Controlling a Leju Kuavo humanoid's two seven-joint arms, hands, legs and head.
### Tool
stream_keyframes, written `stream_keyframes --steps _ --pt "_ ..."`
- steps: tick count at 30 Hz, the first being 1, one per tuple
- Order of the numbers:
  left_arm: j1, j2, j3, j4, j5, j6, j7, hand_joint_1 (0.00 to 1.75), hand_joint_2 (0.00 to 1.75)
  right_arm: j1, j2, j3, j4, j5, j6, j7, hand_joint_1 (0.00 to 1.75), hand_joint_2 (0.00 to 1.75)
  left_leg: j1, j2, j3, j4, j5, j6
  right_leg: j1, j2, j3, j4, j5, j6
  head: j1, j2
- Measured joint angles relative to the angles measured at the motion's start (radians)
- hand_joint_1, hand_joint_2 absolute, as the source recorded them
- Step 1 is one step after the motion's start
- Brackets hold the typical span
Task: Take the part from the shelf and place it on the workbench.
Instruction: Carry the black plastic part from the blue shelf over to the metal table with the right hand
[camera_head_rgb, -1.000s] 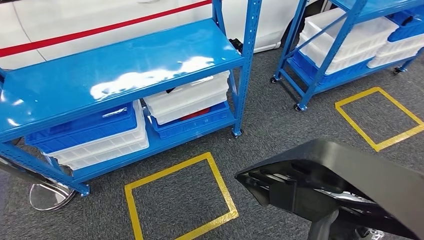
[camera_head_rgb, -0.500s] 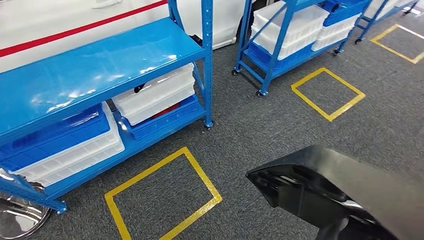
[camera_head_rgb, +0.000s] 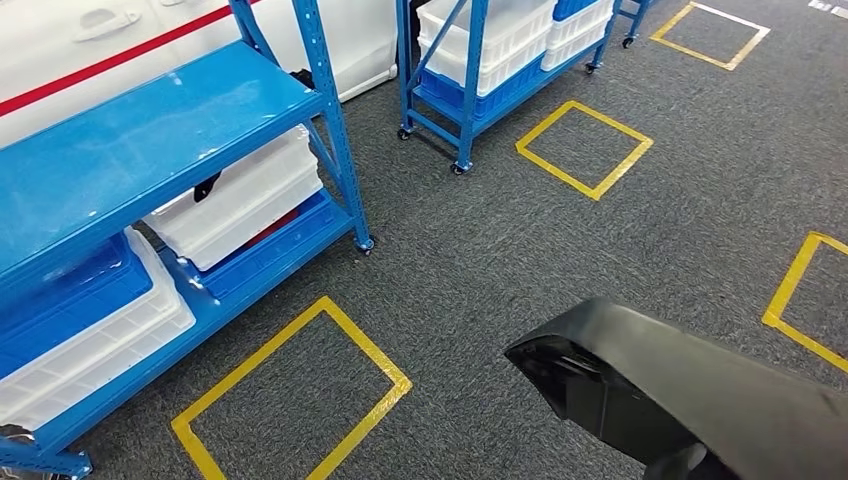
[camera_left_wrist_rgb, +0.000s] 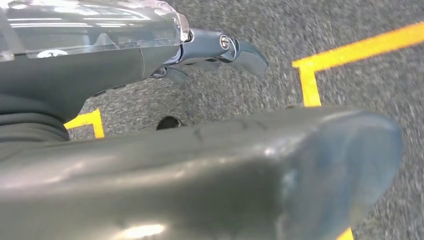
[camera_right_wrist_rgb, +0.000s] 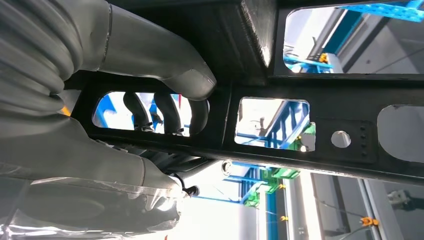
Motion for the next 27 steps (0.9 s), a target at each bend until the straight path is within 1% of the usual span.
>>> stream_keyframes --steps 1,2,3,4,5,6,7,8,9,10,11,12,13,14,15,16,17,18,19,20,21,22,23,24,25,26,27 --pt "-0.003 0.0 0.001 0.0 -0.001 0.002 0.0 0.0 0.0 0.003 0.0 -0.001 0.0 0.005 -0.004 0.005 1.75 1.75 0.002 -0.006 0.027 -0.05 0.035 0.001 0.0 0.015 -0.003 0.004 0.001 0.002 0.0 0.0" --pt "-0.004 0.0 0.001 0.0 -0.003 0.003 0.001 0.0 0.0 0.008 0.001 -0.002 0.0 0.008 -0.01 0.009 1.75 1.75 0.006 -0.027 0.062 -0.119 0.068 0.003 -0.001 0.028 -0.006 0.009 0.001 0.004 0.0 0.0" --pt "-0.004 0.0 0.001 0.0 -0.004 0.004 0.0 0.0 0.0 0.013 0.002 -0.004 0.0 0.009 -0.017 0.011 1.75 1.75 0.008 -0.055 0.093 -0.182 0.09 0.005 -0.001 0.041 -0.012 0.014 0.002 0.009 0.0 0.0" --pt "-0.004 0.0 0.002 0.0 -0.004 0.005 -0.001 0.0 0.0 0.019 0.003 -0.006 0.0 0.009 -0.024 0.013 1.75 1.75 0.01 -0.08 0.113 -0.225 0.101 0.006 -0.002 0.054 -0.018 0.018 0.004 0.015 0.0 0.0" --pt "-0.003 0.0 0.003 0.0 -0.003 0.006 -0.002 0.0 0.0 0.026 0.005 -0.01 0.0 0.006 -0.031 0.014 1.75 1.75 0.01 -0.097 0.122 -0.247 0.1 0.008 -0.003 0.066 -0.026 0.021 0.007 0.023 0.0 0.0" --pt "-0.002 0.0 0.004 0.0 -0.003 0.005 -0.006 0.0 0.0 0.034 0.006 -0.014 0.0 0.001 -0.036 0.016 1.75 1.75 0.008 -0.097 0.123 -0.252 0.099 0.009 -0.004 0.079 -0.032 0.021 0.013 0.032 0.001 0.0" --pt "-0.002 -0.002 0.006 0.0 -0.002 0.004 -0.011 0.0 0.0 0.044 0.008 -0.022 0.0 -0.009 -0.039 0.017 1.75 1.75 0.009 -0.085 0.121 -0.255 0.101 0.014 -0.005 0.09 -0.037 0.021 0.017 0.04 0.001 0.0" --pt "-0.003 -0.003 0.007 0.0 -0.002 0.001 -0.016 0.0 0.0 0.054 0.01 -0.031 0.001 -0.021 -0.04 0.018 1.75 1.75 0.009 -0.071 0.12 -0.26 0.104 0.02 -0.005 0.083 -0.042 0.024 0.016 0.046 0.001 0.0" --pt "-0.003 -0.005 0.008 0.0 -0.003 0.0 -0.022 0.0 0.0 0.063 0.013 -0.042 0.001 -0.035 -0.037 0.016 1.75 1.75 0.01 -0.056 0.12 -0.264 0.108 0.027 -0.003 0.062 -0.05 0.04 0.005 0.051 0.003 0.0" --pt "-0.003 -0.007 0.008 0.0 -0.005 0.001 -0.023 0.0 0.0 0.069 0.016 -0.054 0.003 -0.048 -0.027 0.01 1.75 1.75 0.01 -0.041 0.119 -0.269 0.111 0.034 -0.002 0.033 -0.067 0.075 -0.018 0.055 0.004 0.0" --pt "-0.001 -0.008 0.008 0.0 -0.009 0.005 -0.02 0.0 0.0 0.075 0.019 -0.067 0.005 -0.058 -0.011 0.001 1.75 1.75 0.008 -0.025 0.118 -0.27 0.113 0.038 0.0 0.001 -0.091 0.13 -0.051 0.057 0.005 0.0" --pt "0.001 -0.007 0.008 0.0 -0.013 0.011 -0.012 0.0 0.0 0.08 0.026 -0.081 0.007 -0.064 0.012 -0.011 1.75 1.75 0.005 -0.009 0.115 -0.27 0.114 0.041 0.001 -0.017 -0.121 0.197 -0.086 0.059 0.006 0.0" --pt "0.002 -0.007 0.008 0.0 -0.018 0.015 -0.004 0.0 0.0 0.086 0.036 -0.097 0.009 -0.065 0.038 -0.021 1.75 1.75 0.003 0.008 0.113 -0.269 0.114 0.042 0.001 -0.024 -0.148 0.257 -0.11 0.061 0.006 0.0" --pt "0.003 -0.007 0.009 0.0 -0.021 0.018 0.003 0.0 0.0 0.093 0.046 -0.113 0.01 -0.064 0.061 -0.028 1.75 1.75 0.001 0.025 0.112 -0.269 0.114 0.042 0.001 -0.027 -0.16 0.29 -0.117 0.061 0.006 0.0" --pt "0.002 -0.007 0.009 0.0 -0.024 0.018 0.006 0.0 0.0 0.1 0.056 -0.128 0.011 -0.061 0.081 -0.031 1.75 1.75 -0.001 0.041 0.111 -0.268 0.114 0.042 0.001 -0.03 -0.153 0.286 -0.106 0.06 0.006 0.0" --pt "0.001 -0.007 0.009 0.0 -0.028 0.016 0.007 0.0 0.0 0.104 0.065 -0.139 0.011 -0.053 0.096 -0.033 1.75 1.75 -0.002 0.055 0.111 -0.267 0.113 0.042 0.001 -0.037 -0.125 0.243 -0.079 0.058 0.006 0.0" --pt "-0.001 -0.007 0.009 0.0 -0.031 0.013 0.006 0.0 0.0 0.107 0.072 -0.147 0.011 -0.044 0.105 -0.034 1.75 1.75 -0.003 0.067 0.114 -0.266 0.111 0.041 0.003 -0.053 -0.083 0.172 -0.049 0.054 0.006 0.0" --pt "-0.002 -0.008 0.008 0.0 -0.036 0.009 0.006 0.0 0.0 0.108 0.079 -0.152 0.01 -0.035 0.11 -0.034 1.75 1.75 -0.006 0.078 0.115 -0.264 0.109 0.039 0.008 -0.076 -0.043 0.102 -0.028 0.048 0.006 0.0" --pt "-0.002 -0.008 0.008 0.0 -0.041 0.006 0.006 0.0 0.0 0.109 0.086 -0.155 0.01 -0.027 0.114 -0.034 1.75 1.75 -0.009 0.087 0.116 -0.263 0.107 0.036 0.013 -0.093 -0.015 0.051 -0.016 0.04 0.006 0.0" --pt "-0.002 -0.009 0.008 0.0 -0.046 0.003 0.006 0.0 0.0 0.11 0.092 -0.157 0.01 -0.021 0.117 -0.033 1.75 1.75 -0.011 0.097 0.118 -0.262 0.105 0.032 0.017 -0.104 -0.002 0.022 -0.013 0.033 0.005 0.0" --pt "-0.002 -0.011 0.007 0.0 -0.051 -0.001 0.007 0.0 0.0 0.111 0.097 -0.159 0.01 -0.01 0.119 -0.028 1.75 1.75 -0.013 0.106 0.119 -0.262 0.104 0.028 0.021 -0.101 -0.004 0.016 -0.015 0.026 0.005 0.0" --pt "-0.003 -0.012 0.005 0.0 -0.055 -0.006 0.007 0.0 0.0 0.114 0.101 -0.16 0.01 0.007 0.121 -0.023 1.75 1.75 -0.014 0.116 0.121 -0.262 0.104 0.024 0.02 -0.089 -0.007 0.015 -0.012 0.02 0.005 0.0" --pt "-0.004 -0.013 0.002 0.0 -0.059 -0.013 0.008 0.0 0.0 0.117 0.105 -0.161 0.01 0.026 0.119 -0.016 1.75 1.75 -0.014 0.112 0.122 -0.259 0.1 0.019 0.017 -0.078 -0.009 0.012 -0.008 0.015 0.005 0.0" --pt "-0.004 -0.014 -0.001 0.0 -0.062 -0.021 0.008 0.0 0.0 0.119 0.108 -0.161 0.01 0.04 0.116 -0.012 1.75 1.75 -0.013 0.093 0.118 -0.247 0.088 0.014 0.014 -0.068 -0.01 0.009 -0.004 0.009 0.005 0.0" --pt "-0.003 -0.014 -0.004 0.0 -0.065 -0.031 0.007 0.0 0.0 0.12 0.111 -0.161 0.01 0.042 0.112 -0.01 1.75 1.75 -0.011 0.066 0.105 -0.214 0.063 0.01 0.011 -0.059 -0.011 0.005 0.0 0.003 0.004 0.0" --pt "-0.002 -0.014 -0.006 0.0 -0.068 -0.041 0.006 0.0 0.0 0.121 0.113 -0.16 0.01 0.037 0.11 -0.008 1.75 1.75 -0.009 0.034 0.081 -0.16 0.028 0.007 0.01 -0.05 -0.013 0.004 0.003 -0.001 0.004 0.0" --pt "0.0 -0.014 -0.008 0.0 -0.071 -0.049 0.006 0.0 0.0 0.12 0.113 -0.16 0.011 0.03 0.108 -0.002 1.75 1.75 -0.007 0.014 0.05 -0.09 -0.009 0.006 0.01 -0.039 -0.016 0.005 0.005 -0.005 0.003 0.0"
